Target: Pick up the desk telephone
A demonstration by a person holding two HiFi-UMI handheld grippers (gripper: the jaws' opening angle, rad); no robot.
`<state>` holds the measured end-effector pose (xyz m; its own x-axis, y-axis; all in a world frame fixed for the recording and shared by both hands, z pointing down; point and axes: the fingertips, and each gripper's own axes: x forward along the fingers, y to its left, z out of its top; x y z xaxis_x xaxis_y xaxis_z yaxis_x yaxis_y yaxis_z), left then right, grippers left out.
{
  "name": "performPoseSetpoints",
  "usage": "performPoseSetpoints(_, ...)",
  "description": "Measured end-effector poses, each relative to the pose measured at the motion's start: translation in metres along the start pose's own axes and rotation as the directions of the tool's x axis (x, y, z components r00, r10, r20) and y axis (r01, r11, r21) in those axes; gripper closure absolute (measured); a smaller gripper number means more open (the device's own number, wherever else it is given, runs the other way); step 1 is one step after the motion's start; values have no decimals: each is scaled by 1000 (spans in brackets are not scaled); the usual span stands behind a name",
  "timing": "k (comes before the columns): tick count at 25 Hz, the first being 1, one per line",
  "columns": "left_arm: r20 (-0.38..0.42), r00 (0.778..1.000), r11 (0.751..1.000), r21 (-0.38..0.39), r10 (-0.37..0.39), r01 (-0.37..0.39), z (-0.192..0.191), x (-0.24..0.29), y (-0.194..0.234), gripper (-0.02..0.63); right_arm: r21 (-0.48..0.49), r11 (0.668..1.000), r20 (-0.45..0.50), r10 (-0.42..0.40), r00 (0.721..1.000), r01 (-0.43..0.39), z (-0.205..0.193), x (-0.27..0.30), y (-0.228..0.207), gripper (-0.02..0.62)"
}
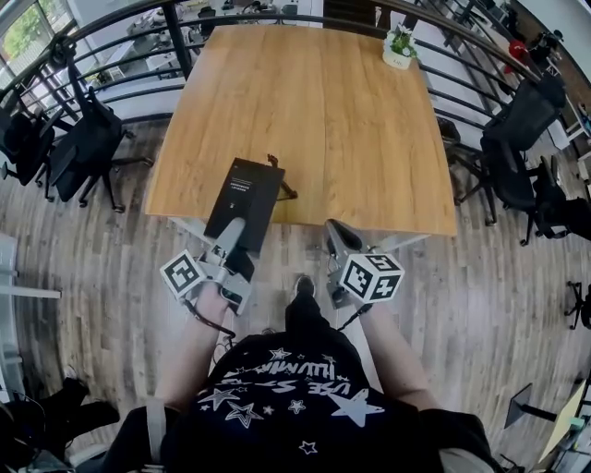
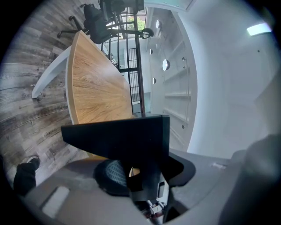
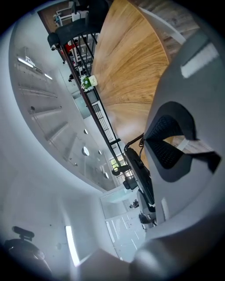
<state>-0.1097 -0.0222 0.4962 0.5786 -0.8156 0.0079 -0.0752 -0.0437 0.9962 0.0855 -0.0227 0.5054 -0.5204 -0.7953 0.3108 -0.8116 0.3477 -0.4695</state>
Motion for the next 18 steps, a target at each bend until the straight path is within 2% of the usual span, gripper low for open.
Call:
performPoseSetpoints(11,-6,1000,1000,-10,-1,1,-25,-68,-6,422,-31,999,3,-18,1000,18,-31,-52,41,597)
performPoseSetpoints(18,-12,1000,1000,-10,-16,16,-40,-118,-5,422,-36,999,-7,-20,1000,20,-66,-81,69,597)
